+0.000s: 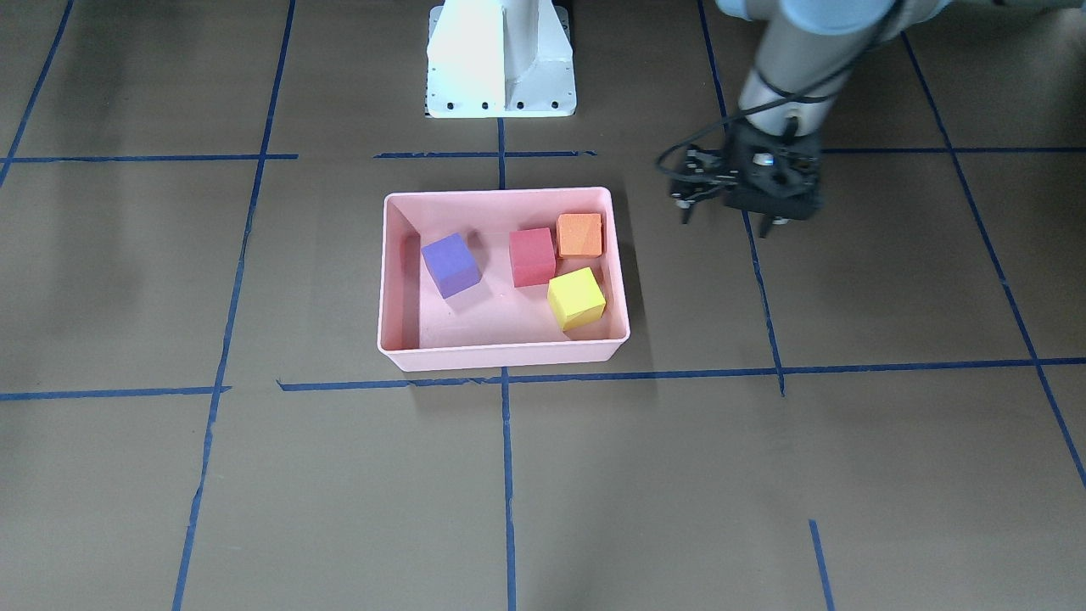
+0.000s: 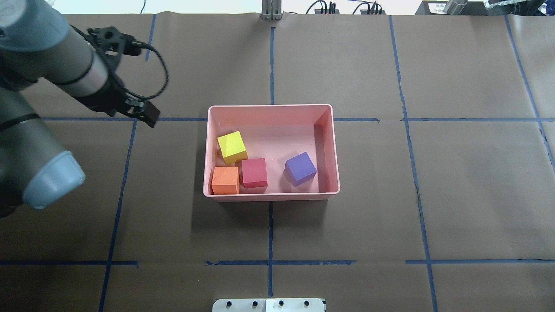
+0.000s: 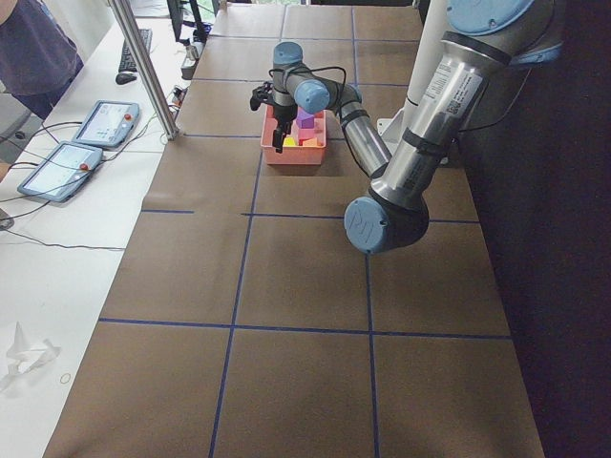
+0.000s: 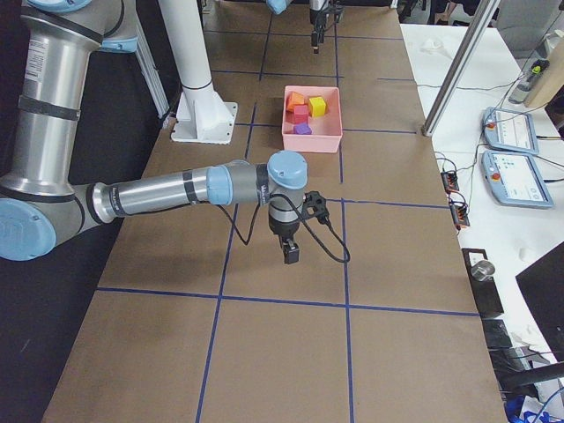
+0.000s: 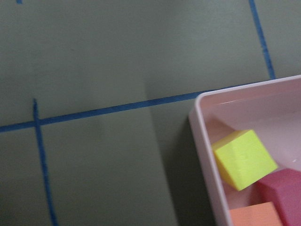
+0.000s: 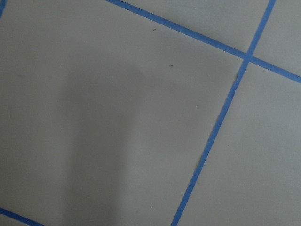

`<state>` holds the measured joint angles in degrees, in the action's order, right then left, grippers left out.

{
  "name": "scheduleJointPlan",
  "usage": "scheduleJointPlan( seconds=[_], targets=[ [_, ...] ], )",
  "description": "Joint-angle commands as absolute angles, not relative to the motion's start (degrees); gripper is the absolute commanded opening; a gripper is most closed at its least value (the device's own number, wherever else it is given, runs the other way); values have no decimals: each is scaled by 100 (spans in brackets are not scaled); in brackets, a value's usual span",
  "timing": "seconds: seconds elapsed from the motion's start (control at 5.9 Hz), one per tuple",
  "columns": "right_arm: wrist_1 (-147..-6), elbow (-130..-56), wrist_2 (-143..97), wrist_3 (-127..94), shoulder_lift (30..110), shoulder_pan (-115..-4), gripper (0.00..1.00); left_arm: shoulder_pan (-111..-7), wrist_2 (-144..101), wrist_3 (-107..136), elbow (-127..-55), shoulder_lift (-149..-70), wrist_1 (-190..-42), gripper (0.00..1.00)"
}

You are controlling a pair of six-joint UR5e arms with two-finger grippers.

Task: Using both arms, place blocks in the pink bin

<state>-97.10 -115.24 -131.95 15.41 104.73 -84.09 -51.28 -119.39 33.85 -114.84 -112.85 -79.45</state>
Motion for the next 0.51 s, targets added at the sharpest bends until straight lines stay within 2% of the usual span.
scheduleJointPlan(
  seconds=[0.0, 0.34],
  targets=[
    [-9712, -11164, -13192, 2221, 10705, -9049, 100, -6470, -12626, 1145, -11462, -10209, -7954, 100],
    [-9712, -11066, -13192, 1918, 10714, -9105, 100, -8157, -13356, -992, -10544, -9233, -8015, 100]
  ],
)
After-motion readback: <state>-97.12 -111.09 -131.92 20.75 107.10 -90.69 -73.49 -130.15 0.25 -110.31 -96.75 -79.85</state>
